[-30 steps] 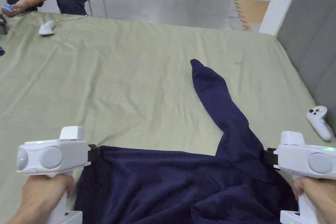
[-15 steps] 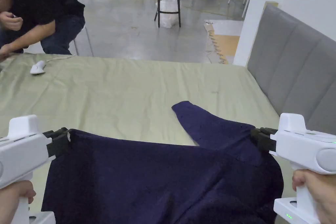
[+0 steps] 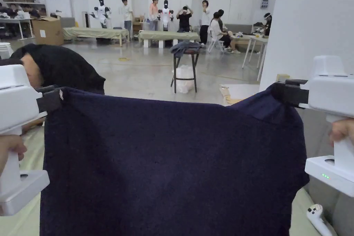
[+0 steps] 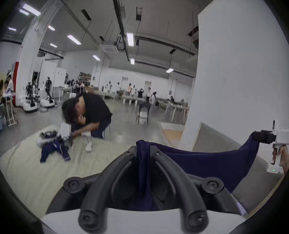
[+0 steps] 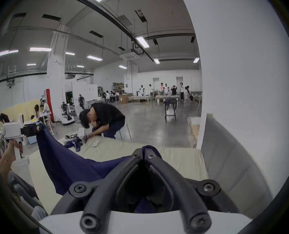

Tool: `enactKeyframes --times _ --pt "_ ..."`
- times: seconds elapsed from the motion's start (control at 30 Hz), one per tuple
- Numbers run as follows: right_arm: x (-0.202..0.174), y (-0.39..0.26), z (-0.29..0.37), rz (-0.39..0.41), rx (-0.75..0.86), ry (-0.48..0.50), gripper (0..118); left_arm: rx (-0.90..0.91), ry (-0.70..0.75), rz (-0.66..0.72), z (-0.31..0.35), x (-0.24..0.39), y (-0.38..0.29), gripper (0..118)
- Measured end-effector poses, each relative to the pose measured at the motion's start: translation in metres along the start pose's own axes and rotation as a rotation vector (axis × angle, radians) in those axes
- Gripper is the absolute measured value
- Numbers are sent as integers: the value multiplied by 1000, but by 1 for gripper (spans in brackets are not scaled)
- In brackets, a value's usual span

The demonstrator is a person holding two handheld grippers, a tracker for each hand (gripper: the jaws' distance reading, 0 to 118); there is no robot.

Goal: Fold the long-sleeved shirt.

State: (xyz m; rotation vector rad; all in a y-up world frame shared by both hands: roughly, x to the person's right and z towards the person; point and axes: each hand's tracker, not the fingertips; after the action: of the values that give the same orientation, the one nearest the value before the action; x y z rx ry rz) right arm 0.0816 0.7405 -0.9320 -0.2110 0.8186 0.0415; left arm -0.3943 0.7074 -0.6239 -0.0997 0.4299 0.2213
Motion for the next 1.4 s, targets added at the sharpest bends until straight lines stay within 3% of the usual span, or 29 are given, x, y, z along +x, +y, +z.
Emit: enactKeyframes --times 0.1,0.23,0.37,0.5,0.7,0.93,1.17,1.4 --pt "-7 51 -16 55 54 -54 0 46 33 -60 -17 14 45 18" --pt "-11 113 -42 42 103 -85 0 97 98 -116 -46 34 92 18" --pt "-8 167 -78 64 141 -151 0 135 97 -37 -83 29 140 18" --pt "-3 213 -113 49 182 -193 0 169 128 -88 -123 35 182 18" --pt "-9 266 -160 53 238 -277 0 213 171 -100 -177 53 231 18" --pt "-17 304 -188 119 317 -348 0 274 175 -94 -216 55 277 18" --pt "-7 297 -191 136 366 -332 0 288 154 -120 -220 58 280 17" --pt "19 188 -195 86 236 -260 0 156 117 -155 -220 48 184 17"
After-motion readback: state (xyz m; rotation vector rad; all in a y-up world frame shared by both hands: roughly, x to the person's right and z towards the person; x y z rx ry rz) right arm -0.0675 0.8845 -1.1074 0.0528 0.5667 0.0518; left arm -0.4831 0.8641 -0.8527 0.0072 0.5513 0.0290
